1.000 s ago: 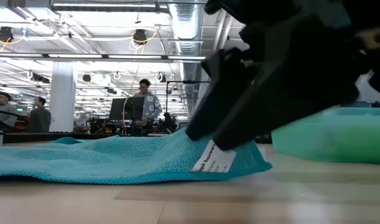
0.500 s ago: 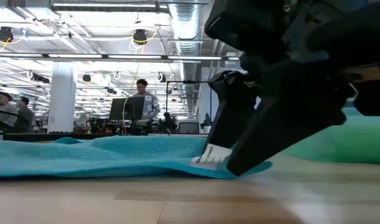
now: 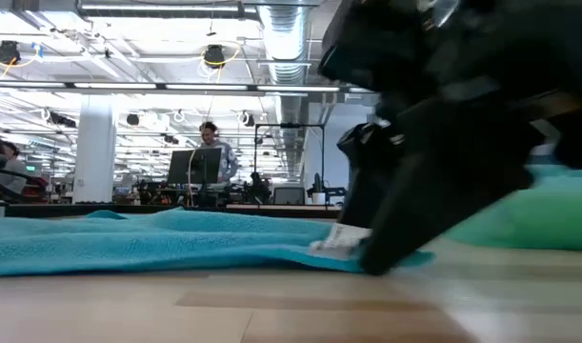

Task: Roll microfiber towels into tight, uniform cylinder then place into a basket
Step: Fold the blue towel

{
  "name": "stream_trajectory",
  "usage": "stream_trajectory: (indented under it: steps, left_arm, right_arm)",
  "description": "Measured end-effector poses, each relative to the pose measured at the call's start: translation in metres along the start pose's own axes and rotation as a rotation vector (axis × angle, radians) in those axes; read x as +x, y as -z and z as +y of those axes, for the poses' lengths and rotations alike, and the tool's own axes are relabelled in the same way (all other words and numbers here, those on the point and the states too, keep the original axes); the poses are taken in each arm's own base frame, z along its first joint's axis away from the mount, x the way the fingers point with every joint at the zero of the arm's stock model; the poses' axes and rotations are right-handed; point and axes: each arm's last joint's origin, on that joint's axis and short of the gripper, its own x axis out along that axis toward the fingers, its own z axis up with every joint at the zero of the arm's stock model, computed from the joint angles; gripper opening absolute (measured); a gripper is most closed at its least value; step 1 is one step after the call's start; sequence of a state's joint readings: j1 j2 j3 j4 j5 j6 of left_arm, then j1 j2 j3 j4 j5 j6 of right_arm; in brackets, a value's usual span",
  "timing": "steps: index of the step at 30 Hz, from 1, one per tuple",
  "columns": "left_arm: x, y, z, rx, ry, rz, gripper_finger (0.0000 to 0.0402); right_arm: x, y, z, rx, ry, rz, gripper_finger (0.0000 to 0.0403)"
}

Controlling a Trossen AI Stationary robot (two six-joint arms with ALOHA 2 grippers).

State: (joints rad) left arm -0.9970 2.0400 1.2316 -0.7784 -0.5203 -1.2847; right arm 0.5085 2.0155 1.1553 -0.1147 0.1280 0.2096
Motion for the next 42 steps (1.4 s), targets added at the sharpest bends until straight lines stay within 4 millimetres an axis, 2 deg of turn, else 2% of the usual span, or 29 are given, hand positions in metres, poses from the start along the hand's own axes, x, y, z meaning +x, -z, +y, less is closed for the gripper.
stream_trajectory:
  steps: [4,10,16,21,29,33,37,42]
  left_arm:
    - [0.001,-0.001,-0.003,0.006,0.020,-0.022,0.0008]
    - [0.000,-0.004,-0.009,-0.022,0.051,-0.080,0.0009]
    - [-0.014,-0.018,-0.027,-0.046,0.144,-0.122,0.0003]
    - [-0.021,-0.029,-0.038,-0.048,0.235,-0.135,0.0001]
    - [-0.028,-0.035,-0.040,-0.031,0.236,-0.151,0.0001]
    - [-0.033,-0.040,-0.040,0.005,0.217,-0.152,0.0002]
    - [-0.043,-0.048,-0.037,0.042,0.156,-0.135,0.0002]
    - [-0.065,-0.064,-0.030,0.086,0.067,-0.125,0.0002]
  right_arm:
    - [-0.002,0.002,0.012,-0.024,-0.024,0.000,0.0240]
    - [-0.004,0.006,0.026,-0.054,-0.036,0.000,0.0240]
    - [-0.005,0.011,0.028,-0.019,0.029,0.031,0.0227]
    - [-0.006,0.012,0.027,0.065,0.049,0.042,0.0167]
    - [-0.010,0.014,0.041,0.076,0.010,0.042,0.0018]
    - [-0.016,0.006,0.053,0.036,-0.020,0.053,0.0020]
    - [-0.028,-0.013,0.064,-0.025,-0.015,0.048,0.0025]
    - [-0.048,-0.035,0.075,-0.142,0.051,0.043,0.0007]
